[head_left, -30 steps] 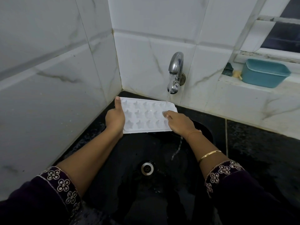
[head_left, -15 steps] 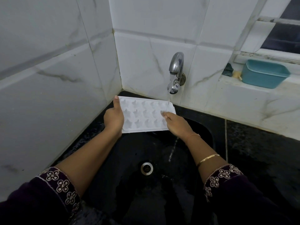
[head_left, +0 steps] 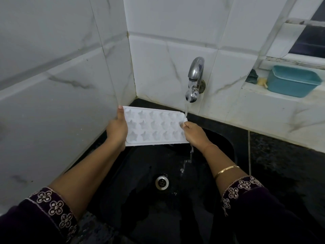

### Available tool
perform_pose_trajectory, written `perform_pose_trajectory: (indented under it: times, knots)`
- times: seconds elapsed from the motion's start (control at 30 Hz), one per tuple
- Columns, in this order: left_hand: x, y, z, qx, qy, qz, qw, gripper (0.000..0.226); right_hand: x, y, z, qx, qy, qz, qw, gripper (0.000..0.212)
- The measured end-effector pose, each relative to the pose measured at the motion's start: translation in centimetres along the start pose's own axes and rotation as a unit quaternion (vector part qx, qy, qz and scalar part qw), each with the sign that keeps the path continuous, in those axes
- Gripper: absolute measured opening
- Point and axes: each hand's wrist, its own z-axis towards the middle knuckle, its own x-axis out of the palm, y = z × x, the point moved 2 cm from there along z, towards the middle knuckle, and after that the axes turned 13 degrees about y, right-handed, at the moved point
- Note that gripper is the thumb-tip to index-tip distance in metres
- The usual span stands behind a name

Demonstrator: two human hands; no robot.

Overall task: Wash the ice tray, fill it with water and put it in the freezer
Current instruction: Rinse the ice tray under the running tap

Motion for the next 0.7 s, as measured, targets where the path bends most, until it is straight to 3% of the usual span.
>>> perform_pose_trajectory:
  times: [0.23, 0.33, 0.43, 0.6, 0.7]
  knots:
    - [0.0, -0.4, 0.3, -0.003, -0.015, 0.009, 1.0, 0.069, -0.2, 0.7, -0.6, -0.018, 0.045, -0.001, 0.999, 0.039]
    - [0.3, -0.1, 0.2, -0.006, -0.003, 0.0, 1.0, 0.06, -0.9, -0.2, -0.3, -0.002, 0.034, -0.041, 0.999, 0.028]
    - [1.1, 0.2, 0.2, -0.013, 0.012, -0.023, 1.0, 0.057, -0.8, 0.0, 0.0, 0.006, 0.011, -0.076, 0.997, 0.037]
    - [0.9, 0.1, 0.4, -0.006, 0.003, -0.032, 0.999, 0.056, -1.1, -0.6, -0.8, 0.002, 0.048, -0.027, 0.998, 0.027]
    - [1.3, 0.2, 0.2, -0.008, 0.004, -0.032, 0.999, 0.053, -1.4, -0.7, -0.4, 0.012, 0.047, -0.071, 0.996, 0.03]
